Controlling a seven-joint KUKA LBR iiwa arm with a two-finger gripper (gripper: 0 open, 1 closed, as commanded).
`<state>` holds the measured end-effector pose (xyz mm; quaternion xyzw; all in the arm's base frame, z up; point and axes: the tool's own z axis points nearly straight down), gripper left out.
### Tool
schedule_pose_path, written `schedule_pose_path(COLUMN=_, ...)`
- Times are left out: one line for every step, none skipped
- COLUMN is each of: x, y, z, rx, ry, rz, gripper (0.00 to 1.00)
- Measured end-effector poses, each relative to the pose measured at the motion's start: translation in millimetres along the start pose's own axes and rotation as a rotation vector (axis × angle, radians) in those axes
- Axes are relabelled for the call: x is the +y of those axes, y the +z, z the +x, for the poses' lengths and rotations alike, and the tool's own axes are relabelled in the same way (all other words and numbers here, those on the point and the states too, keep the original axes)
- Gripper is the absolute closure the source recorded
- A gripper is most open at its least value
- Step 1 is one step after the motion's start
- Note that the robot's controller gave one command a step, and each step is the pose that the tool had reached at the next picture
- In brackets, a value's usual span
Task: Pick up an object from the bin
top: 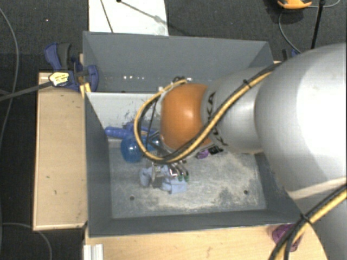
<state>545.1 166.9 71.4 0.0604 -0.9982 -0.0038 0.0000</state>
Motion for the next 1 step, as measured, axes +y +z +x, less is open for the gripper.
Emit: schedule_pose_path(x=38.4, y=-203.4, z=-20.0, rx=0.01, ry=-0.107, rz=-0.002, gripper=1.0)
